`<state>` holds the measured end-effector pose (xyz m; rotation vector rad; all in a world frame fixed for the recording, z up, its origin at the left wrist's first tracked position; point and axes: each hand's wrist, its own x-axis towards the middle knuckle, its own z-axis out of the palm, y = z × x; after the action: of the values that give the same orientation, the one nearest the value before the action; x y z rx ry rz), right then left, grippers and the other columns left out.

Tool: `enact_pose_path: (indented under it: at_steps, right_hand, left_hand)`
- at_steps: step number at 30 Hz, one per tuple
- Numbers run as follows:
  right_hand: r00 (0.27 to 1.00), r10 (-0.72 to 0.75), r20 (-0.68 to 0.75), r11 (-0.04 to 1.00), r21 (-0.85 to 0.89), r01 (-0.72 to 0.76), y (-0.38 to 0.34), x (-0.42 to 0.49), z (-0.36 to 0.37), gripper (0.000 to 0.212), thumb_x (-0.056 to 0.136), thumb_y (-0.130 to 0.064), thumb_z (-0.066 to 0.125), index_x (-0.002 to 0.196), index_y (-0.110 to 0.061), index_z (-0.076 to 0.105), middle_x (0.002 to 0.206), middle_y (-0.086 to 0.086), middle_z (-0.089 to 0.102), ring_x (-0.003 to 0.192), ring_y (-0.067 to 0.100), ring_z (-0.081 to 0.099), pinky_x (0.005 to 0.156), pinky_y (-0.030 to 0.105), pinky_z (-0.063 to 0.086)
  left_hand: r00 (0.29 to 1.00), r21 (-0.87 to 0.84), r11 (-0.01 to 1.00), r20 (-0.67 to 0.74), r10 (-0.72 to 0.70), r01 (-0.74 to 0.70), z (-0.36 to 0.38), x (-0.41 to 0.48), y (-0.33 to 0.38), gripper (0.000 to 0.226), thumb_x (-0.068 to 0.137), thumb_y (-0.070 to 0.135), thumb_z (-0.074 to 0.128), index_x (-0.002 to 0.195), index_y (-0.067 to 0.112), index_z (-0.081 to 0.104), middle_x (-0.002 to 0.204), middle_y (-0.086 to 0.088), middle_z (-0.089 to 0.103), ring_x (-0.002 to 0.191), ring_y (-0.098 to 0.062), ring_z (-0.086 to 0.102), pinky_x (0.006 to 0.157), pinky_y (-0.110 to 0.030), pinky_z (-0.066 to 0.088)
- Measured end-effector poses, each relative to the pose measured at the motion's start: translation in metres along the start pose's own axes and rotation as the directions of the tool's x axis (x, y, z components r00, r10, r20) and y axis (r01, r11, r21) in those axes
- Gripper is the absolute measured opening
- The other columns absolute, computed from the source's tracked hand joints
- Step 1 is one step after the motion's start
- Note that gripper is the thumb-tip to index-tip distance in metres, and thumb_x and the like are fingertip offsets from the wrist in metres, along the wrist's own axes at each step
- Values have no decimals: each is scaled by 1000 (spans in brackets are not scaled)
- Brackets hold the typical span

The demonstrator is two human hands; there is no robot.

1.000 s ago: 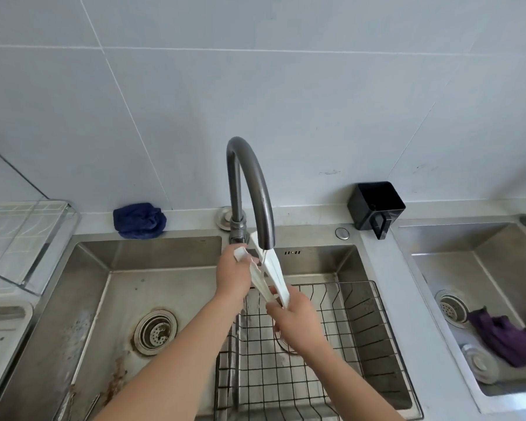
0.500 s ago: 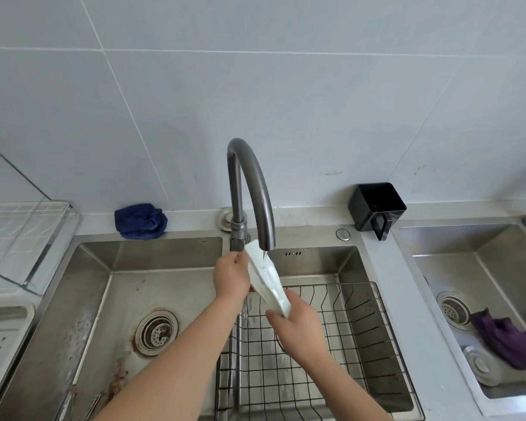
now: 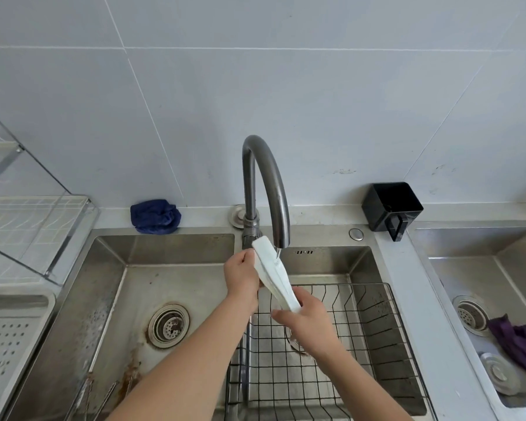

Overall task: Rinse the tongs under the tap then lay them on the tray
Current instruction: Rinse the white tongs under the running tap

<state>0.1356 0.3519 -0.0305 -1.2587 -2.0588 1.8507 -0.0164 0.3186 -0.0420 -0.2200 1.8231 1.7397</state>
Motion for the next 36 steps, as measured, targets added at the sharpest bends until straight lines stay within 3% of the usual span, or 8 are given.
enact_pose_path:
  at_steps: [4, 8, 15, 17, 20, 25, 33, 36]
  right_hand:
    - [997, 18, 81, 995, 96, -26, -5, -2, 3, 32, 77, -35, 72, 107, -26, 66, 72, -4, 70, 52, 16, 61, 43, 26, 46]
    - [965, 67, 253, 984, 144, -106, -15, 11, -1, 34, 93, -40, 66, 92, -6, 64, 61, 8, 66, 41, 23, 56, 37, 25, 39]
    - [721, 109, 684, 980, 49, -194, -34, 49, -8, 63, 90, -71, 61, 97, -10, 73, 79, 18, 75, 47, 19, 62, 40, 23, 43]
    - [756, 91, 648, 984, 60, -170, -42, 58, -1, 64, 90, -71, 60, 101, -9, 71, 93, 24, 77, 53, 23, 68, 41, 23, 47]
    - [970, -80, 230, 976, -182, 123, -51, 73, 18, 44, 89, -61, 69, 82, -18, 63, 78, 13, 77, 59, 25, 72, 55, 33, 56]
    - [953, -258, 156, 747, -594, 299, -74, 80, 40, 48, 98, -69, 42, 75, -27, 48, 75, -1, 63, 77, 31, 66, 69, 38, 52]
    - [744, 38, 667, 994, 51, -97, -58, 56, -13, 40, 99, -52, 61, 108, -13, 55, 79, 16, 67, 52, 24, 59, 42, 26, 48]
    - [839, -15, 543, 998, 57, -19, -39, 40, -19, 26, 88, -29, 73, 99, -13, 56, 72, 11, 65, 48, 21, 53, 37, 25, 39]
  left_hand:
    - [999, 14, 999, 20, -47, 47, 3, 1, 16, 31, 90, 31, 63, 70, 7, 57, 72, -14, 54, 68, -28, 50, 62, -36, 40]
    - [890, -340, 872, 410, -199, 352, -7, -7, 21, 30, 88, 40, 68, 91, 10, 71, 81, -16, 67, 75, -33, 70, 75, -41, 58]
    - [830, -413, 850, 556, -49, 327, -42, -6, 32, 44, 77, 21, 78, 120, 18, 72, 104, -12, 75, 94, -29, 72, 84, -42, 59]
    - [886, -431, 873, 464, -1, 227, -48, -3, 35, 24, 79, 17, 76, 103, 16, 77, 96, -11, 74, 87, -26, 71, 82, -40, 58]
    - [950, -465, 883, 297, 97, 55, -52, 0, 38, 8, 88, 9, 69, 96, 10, 67, 89, -13, 68, 83, -28, 66, 82, -43, 52]
    - [960, -587, 808, 253, 118, 56, -56, -1, 43, 21, 84, 21, 71, 101, 9, 68, 90, -12, 70, 89, -24, 68, 91, -42, 52]
    - [929, -613, 736, 365, -59, 288, -44, -14, 23, 25, 85, 19, 69, 106, 5, 69, 100, -17, 74, 89, -30, 75, 82, -42, 62]
    - [936, -558, 777, 334, -111, 292, -22, -19, 14, 23, 99, 18, 58, 112, 1, 64, 95, -19, 74, 81, -30, 76, 66, -40, 62]
